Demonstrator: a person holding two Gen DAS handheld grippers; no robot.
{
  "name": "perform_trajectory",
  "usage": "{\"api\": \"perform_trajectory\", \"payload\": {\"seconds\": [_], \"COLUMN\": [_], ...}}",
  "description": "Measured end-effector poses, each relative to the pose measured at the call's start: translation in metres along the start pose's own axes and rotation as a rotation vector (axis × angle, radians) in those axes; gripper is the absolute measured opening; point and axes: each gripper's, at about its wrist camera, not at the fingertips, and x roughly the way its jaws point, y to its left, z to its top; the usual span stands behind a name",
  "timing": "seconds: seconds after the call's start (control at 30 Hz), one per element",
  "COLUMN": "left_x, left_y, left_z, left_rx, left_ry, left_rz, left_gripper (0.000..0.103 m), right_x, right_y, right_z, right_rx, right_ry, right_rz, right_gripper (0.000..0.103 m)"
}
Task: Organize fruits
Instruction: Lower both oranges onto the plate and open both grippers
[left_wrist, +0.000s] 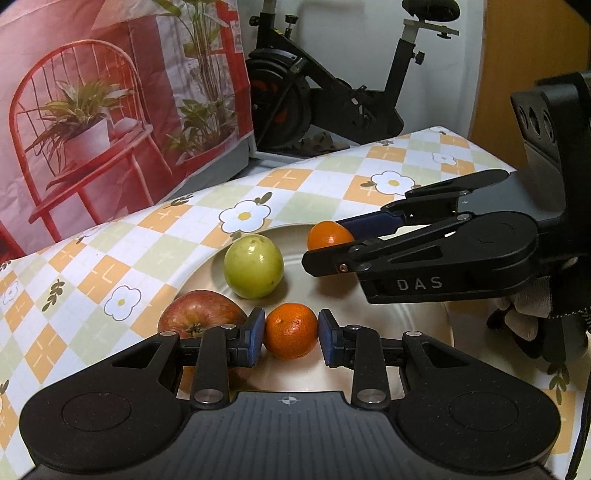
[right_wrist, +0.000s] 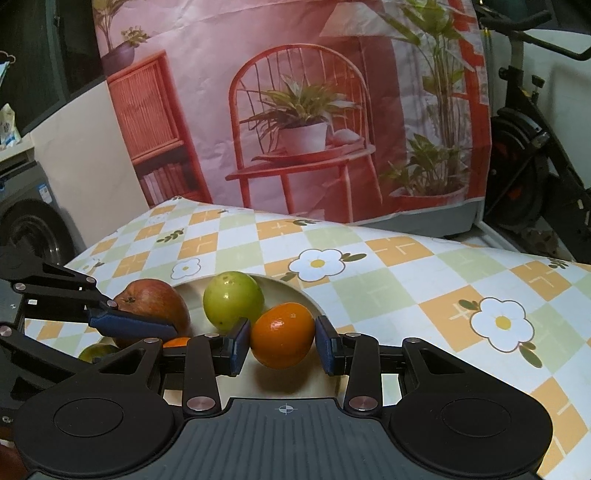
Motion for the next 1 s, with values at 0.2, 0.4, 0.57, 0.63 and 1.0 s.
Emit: {"api": "perform_trajectory", "payload": {"seconds": [0.2,0.4,0.57,0.63,1.0], "left_x": [-0.001,-0.001,-0.002,-0.004,-0.04], "left_y": [0.0,0.002,0.005,0.005,0.008], "left_z": [0.0,0.001,0.0,-0.001,0.0], "left_rx": [-0.005,-0.034,-0.06,-0.064,-0.128], "left_ry": [-0.002,0.005,0.013,0.012,-0.063], "left_rz": [0.002,-0.007,-0.017,-0.017,-0.025], "left_gripper": [0.034,0.034,0.034,0.034,0.034], "right_x": [0.008,0.006,0.0,-0.007,-0.07], "right_y": [0.002,0.002,0.001,-0.001,-0.012], "right_z": [0.0,-0.002,-0.004,-0.004,-0.029], "right_rx": [-0.002,-0.002,0.011,0.024,0.172], "right_ry": [0.019,0.018,-0.002,-0.027,-0.145], "right_rz": [0.003,0.003,0.005,0.009,-0.035], "right_gripper": [0.035,0.035,0.036,0.036,0.037]}}
